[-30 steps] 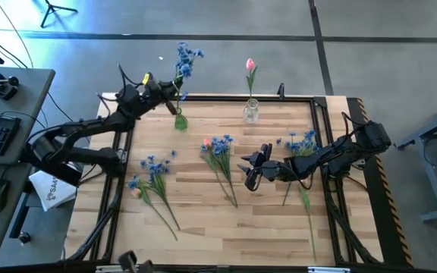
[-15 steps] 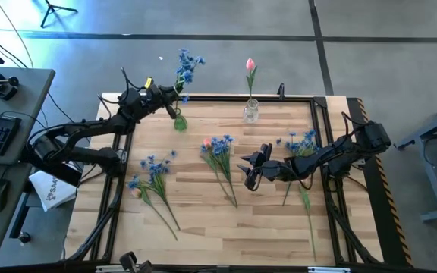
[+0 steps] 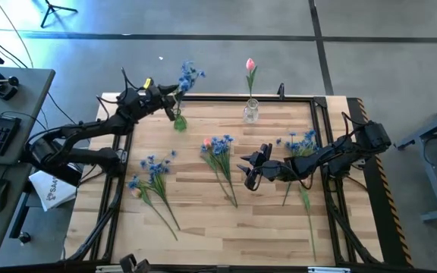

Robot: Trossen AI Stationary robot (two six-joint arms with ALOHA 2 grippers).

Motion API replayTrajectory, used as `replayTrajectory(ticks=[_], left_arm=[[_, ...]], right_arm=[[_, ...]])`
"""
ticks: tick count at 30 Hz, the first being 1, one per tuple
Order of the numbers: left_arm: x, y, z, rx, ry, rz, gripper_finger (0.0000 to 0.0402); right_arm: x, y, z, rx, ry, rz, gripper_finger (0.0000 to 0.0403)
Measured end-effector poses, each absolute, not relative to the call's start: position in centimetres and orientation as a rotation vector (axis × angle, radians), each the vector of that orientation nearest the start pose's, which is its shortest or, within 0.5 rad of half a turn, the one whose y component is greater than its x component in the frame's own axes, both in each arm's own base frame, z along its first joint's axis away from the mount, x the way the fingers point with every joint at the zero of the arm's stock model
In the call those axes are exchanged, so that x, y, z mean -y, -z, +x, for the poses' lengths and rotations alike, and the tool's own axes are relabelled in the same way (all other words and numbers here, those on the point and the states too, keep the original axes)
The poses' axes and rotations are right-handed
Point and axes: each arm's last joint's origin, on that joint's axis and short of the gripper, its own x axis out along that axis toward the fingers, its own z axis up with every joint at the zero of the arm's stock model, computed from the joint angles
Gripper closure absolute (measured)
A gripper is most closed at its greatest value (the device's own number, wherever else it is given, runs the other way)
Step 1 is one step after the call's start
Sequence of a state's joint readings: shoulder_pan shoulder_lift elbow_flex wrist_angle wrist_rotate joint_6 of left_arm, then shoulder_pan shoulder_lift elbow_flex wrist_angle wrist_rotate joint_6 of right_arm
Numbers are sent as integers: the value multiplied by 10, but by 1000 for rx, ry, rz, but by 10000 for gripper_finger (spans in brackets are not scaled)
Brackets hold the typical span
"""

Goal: Sort flowers into vase by color
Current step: Put the top left blue flowers into the green vase, then put the bottom right pink tulip into the transparent vase

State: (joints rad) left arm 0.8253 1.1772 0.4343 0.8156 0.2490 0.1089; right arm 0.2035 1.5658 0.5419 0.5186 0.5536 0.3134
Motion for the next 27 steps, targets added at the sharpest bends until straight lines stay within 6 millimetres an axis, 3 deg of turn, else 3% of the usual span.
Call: replayTrajectory(ticks=[7,18,27], left_arm=[[-157,-239,155,-38,-567,160,238],[-131,-254,130,-118,-579,167,236],[-119,-251,109,-264,-834,126,230]], right_arm=[[-41,-145,276,-412,412,117,242],[-41,-145,276,-413,412,116,242],[-41,-145,275,-413,412,116,242]])
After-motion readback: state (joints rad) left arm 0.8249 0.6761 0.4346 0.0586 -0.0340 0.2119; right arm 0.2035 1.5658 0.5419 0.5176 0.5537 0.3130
